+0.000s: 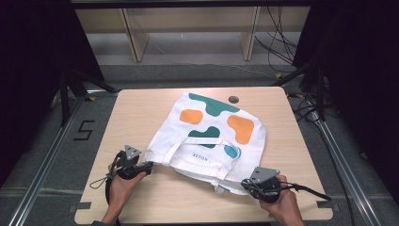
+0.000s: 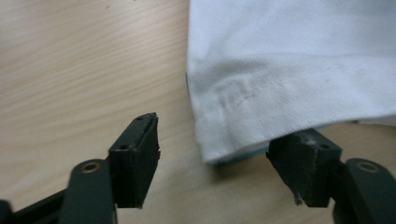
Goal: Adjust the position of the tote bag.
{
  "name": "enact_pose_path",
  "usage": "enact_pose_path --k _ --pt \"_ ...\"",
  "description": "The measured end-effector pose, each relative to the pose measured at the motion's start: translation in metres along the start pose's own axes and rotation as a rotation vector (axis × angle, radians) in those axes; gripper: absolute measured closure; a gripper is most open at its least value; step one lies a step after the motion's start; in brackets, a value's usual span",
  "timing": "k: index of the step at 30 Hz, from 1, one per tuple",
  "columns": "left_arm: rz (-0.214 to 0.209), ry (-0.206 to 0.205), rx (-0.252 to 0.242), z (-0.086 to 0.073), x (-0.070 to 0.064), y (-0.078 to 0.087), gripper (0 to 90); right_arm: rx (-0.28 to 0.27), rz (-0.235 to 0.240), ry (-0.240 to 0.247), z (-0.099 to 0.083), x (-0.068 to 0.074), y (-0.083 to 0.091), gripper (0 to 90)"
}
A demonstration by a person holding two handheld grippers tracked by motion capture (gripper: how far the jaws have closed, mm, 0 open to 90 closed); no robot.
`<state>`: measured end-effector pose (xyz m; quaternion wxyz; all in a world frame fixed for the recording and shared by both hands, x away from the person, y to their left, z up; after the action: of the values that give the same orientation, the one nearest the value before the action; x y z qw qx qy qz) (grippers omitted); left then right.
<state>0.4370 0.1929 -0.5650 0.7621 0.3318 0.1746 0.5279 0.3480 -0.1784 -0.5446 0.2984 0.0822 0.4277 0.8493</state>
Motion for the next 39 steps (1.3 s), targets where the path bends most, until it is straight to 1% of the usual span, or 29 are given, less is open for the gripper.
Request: enact_pose_path --k 1,3,5,8,9,11,13,14,15,16,17,18,19,20,21,22,23,24,25,26,27,28,30,31,33,34,35,38,39 --pt "-0.008 -0.019 -0.007 0.002 -0.002 -0.004 36.7 -0.012 -0.019 -0.004 0.0 -0.002 -0.002 85.4" --pt "-0.043 -0.087 -0.024 0.004 -0.007 -0.01 46.7 -0.006 -0.006 -0.005 0.0 -0.002 -0.001 84.0" --pt "-0.019 -0.15 -0.028 0.007 -0.008 -0.013 58.5 -0.018 -0.012 0.003 -0.001 -0.002 -0.003 82.2" --pt "-0.018 -0.21 -0.039 0.012 -0.005 -0.007 76.6 0.004 -0.015 0.011 -0.003 -0.002 -0.003 80.2" --pt "-0.028 -0.195 -0.049 0.012 -0.009 -0.007 80.4 0.01 -0.019 0.014 -0.004 -0.002 -0.003 79.8" --pt "-0.034 -0.219 -0.04 0.01 -0.014 -0.004 83.8 0.012 -0.052 0.032 -0.005 -0.004 -0.004 81.5" --pt "-0.067 -0.238 -0.035 0.007 -0.024 0.0 84.8 0.049 -0.09 0.073 -0.009 -0.011 0.001 84.1" --pt "-0.085 -0.245 -0.031 0.005 -0.03 0.005 84.8 0.065 -0.108 0.079 -0.011 -0.016 0.003 84.8" --pt "-0.099 -0.251 -0.036 0.004 -0.036 0.01 84.9 0.064 -0.112 0.125 -0.013 -0.021 0.006 85.3" --pt "-0.126 -0.261 -0.034 0.001 -0.043 0.016 84.8 0.07 -0.144 0.114 -0.016 -0.028 0.011 85.5" --pt "-0.137 -0.274 -0.034 -0.001 -0.05 0.022 84.8 0.071 -0.149 0.1 -0.019 -0.032 0.014 85.7" --pt "-0.166 -0.273 -0.046 -0.003 -0.059 0.028 84.8 0.057 -0.135 0.054 -0.021 -0.032 0.016 85.9" --pt "-0.193 -0.291 -0.049 -0.007 -0.068 0.035 84.7 0.055 -0.162 0.056 -0.024 -0.04 0.019 85.9" --pt "-0.215 -0.306 -0.052 -0.012 -0.079 0.042 84.6 0.051 -0.147 0.026 -0.026 -0.041 0.021 85.8" --pt "-0.23 -0.325 -0.043 -0.015 -0.085 0.047 84.3 0.054 -0.163 0.016 -0.03 -0.047 0.023 84.9" --pt "-0.249 -0.331 -0.044 -0.019 -0.096 0.052 84.2 0.054 -0.158 0.03 -0.032 -0.05 0.024 83.9" --pt "-0.258 -0.347 -0.036 -0.021 -0.1 0.056 83.8 0.058 -0.173 0.004 -0.036 -0.054 0.024 82.2" --pt "-0.273 -0.342 -0.045 -0.023 -0.106 0.059 83.4 0.055 -0.168 0.011 -0.037 -0.057 0.025 79.8" --pt "-0.281 -0.343 -0.043 -0.024 -0.11 0.061 82.5 0.059 -0.166 -0.015 -0.04 -0.058 0.025 74.7" --pt "-0.281 -0.348 -0.043 -0.025 -0.11 0.062 80.7 0.053 -0.156 -0.016 -0.04 -0.058 0.024 69.7" --pt "-0.281 -0.327 -0.055 -0.024 -0.111 0.062 76.6 0.035 -0.136 -0.023 -0.039 -0.057 0.023 66.7" --pt "-0.257 -0.321 -0.06 -0.02 -0.107 0.061 68.5 0.026 -0.135 -0.023 -0.039 -0.056 0.022 65.6" --pt "-0.246 -0.32 -0.063 -0.018 -0.106 0.06 54.7 0.032 -0.124 -0.019 -0.038 -0.053 0.017 63.8" --pt "-0.219 -0.293 -0.081 -0.013 -0.105 0.055 50.2 0.039 -0.125 -0.016 -0.038 -0.053 0.016 63.8" --pt "-0.2 -0.293 -0.076 -0.011 -0.105 0.051 46.1 0.05 -0.13 0.004 -0.039 -0.055 0.013 63.6" --pt "-0.195 -0.314 -0.071 -0.009 -0.107 0.048 44.5 0.045 -0.129 0.004 -0.038 -0.056 0.012 63.7" --pt "-0.192 -0.328 -0.071 -0.007 -0.108 0.046 43.5 0.046 -0.134 -0.019 -0.038 -0.056 0.013 64.2" --pt "-0.183 -0.341 -0.091 0.001 -0.109 0.041 43.5 0.009 -0.117 -0.038 -0.033 -0.057 0.016 67.1" --pt "-0.189 -0.331 -0.107 0.005 -0.109 0.041 44.9 -0.004 -0.108 -0.042 -0.032 -0.057 0.017 68.9"
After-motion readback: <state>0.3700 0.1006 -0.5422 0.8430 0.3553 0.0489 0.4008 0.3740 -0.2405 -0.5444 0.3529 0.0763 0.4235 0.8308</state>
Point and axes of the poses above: each handheld gripper's, and its own axes: y roughly backward along the jaws, z roughly out of its top, x roughly to its left, the point moved 9 cm from there along -y, roughly forward along the jaws, and after that the axes turned 1 degree about x, right-handed, at the moved point
